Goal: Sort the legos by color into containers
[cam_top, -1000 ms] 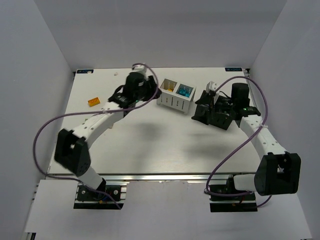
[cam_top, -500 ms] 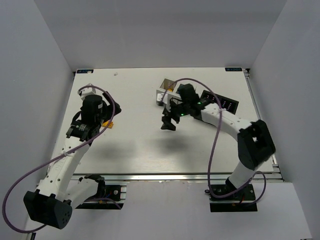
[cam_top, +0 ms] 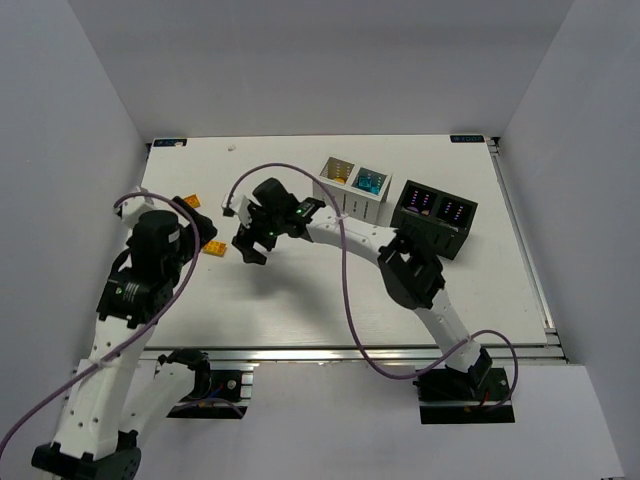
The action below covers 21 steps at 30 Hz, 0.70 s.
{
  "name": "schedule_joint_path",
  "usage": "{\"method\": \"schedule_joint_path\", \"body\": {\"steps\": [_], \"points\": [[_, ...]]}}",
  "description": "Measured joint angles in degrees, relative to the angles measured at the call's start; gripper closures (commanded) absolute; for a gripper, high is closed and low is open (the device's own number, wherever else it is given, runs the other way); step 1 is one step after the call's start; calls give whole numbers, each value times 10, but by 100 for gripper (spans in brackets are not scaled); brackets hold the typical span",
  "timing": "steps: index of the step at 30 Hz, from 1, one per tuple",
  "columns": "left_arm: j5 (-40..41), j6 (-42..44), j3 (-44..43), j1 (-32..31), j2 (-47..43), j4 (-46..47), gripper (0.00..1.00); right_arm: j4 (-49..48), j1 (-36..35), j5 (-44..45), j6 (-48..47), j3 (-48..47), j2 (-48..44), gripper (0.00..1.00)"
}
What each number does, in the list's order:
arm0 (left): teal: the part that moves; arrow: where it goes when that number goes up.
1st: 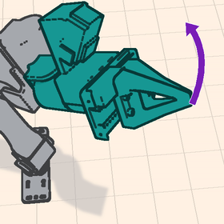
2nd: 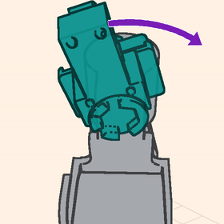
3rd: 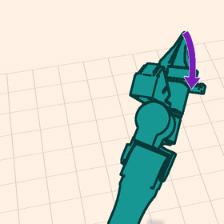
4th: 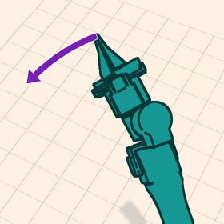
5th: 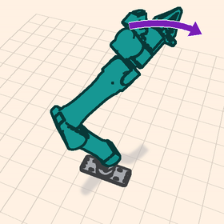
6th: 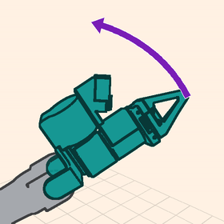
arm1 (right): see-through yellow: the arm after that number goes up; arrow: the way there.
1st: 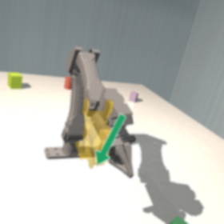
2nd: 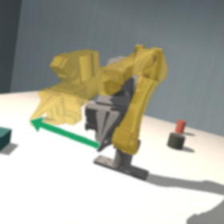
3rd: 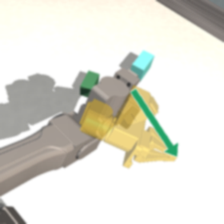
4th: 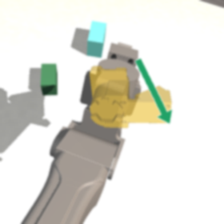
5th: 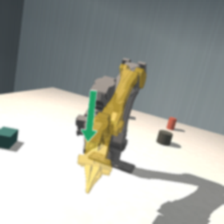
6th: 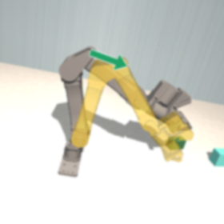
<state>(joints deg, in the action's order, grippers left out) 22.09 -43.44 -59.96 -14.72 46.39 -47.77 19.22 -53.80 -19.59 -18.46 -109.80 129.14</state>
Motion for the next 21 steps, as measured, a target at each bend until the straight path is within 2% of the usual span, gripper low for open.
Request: {"method": "schedule_joint_path", "body": {"steps": [7,21], "points": [[39,-23,-8,0,-73,-46,4,-10,-28,24,20,-94,83,11],[64,-32,-24,0,-89,-116,4,-96,-73,129,46,-199,207,11]]}}
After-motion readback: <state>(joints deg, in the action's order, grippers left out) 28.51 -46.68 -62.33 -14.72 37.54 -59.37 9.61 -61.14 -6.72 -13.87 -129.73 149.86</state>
